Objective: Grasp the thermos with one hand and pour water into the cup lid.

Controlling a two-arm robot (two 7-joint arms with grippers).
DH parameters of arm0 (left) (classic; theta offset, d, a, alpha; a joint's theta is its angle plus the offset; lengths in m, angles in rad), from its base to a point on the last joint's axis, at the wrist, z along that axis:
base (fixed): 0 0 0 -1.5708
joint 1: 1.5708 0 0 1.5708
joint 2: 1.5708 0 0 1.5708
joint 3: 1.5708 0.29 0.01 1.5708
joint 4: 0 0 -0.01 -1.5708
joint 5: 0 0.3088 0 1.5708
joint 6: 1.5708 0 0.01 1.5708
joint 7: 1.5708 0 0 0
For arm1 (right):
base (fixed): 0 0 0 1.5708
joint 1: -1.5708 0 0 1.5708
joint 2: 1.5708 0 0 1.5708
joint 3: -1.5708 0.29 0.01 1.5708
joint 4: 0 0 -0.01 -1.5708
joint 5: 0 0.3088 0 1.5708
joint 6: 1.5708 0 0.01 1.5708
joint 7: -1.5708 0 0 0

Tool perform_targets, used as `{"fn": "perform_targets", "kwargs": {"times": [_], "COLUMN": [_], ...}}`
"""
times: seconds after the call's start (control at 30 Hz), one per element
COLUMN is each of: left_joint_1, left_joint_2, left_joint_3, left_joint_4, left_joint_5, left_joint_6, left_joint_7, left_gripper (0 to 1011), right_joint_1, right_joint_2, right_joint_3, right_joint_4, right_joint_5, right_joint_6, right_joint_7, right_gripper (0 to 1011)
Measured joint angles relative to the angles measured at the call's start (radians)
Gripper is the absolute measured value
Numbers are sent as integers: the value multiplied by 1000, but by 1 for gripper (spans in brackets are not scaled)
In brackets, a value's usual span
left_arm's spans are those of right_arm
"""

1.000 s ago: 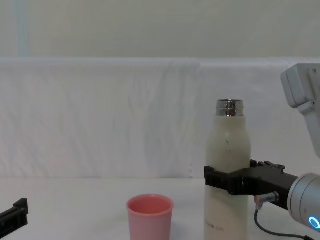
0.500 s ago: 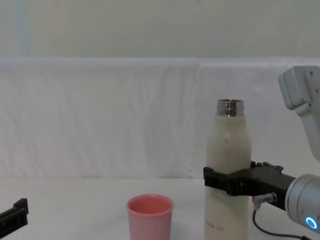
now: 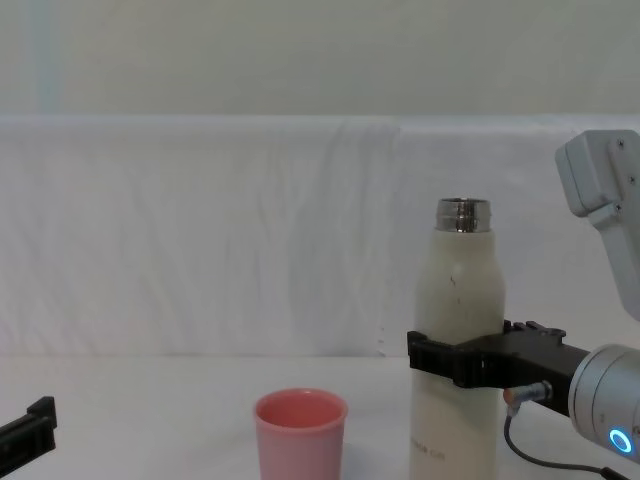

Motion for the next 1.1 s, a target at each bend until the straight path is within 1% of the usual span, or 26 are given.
{"fn": "perform_targets", "kwargs": {"times": [0.27, 0.33, 0.4, 1.1], "left_joint_1": [0, 0, 0, 0], "left_joint_2": [0, 0, 0, 0], "left_joint_3": [0, 0, 0, 0], "left_joint_4": [0, 0, 0, 0], "left_joint_5": [0, 0, 0, 0], "left_joint_6": [0, 0, 0, 0], "left_joint_7": [0, 0, 0, 0], "left_gripper": [1001, 1001, 1001, 1001], "right_joint_1": [-1, -1, -1, -3], "right_joint_2": [0, 0, 0, 1], "right_joint_3": [0, 0, 0, 0], "right_joint_4": [-1, -1, -1, -3], "right_joint_5": [0, 1, 1, 1], "right_joint_6": [0, 1, 1, 1], "right_joint_7": [0, 1, 1, 1], "right_gripper": [1001, 963, 957, 951]}}
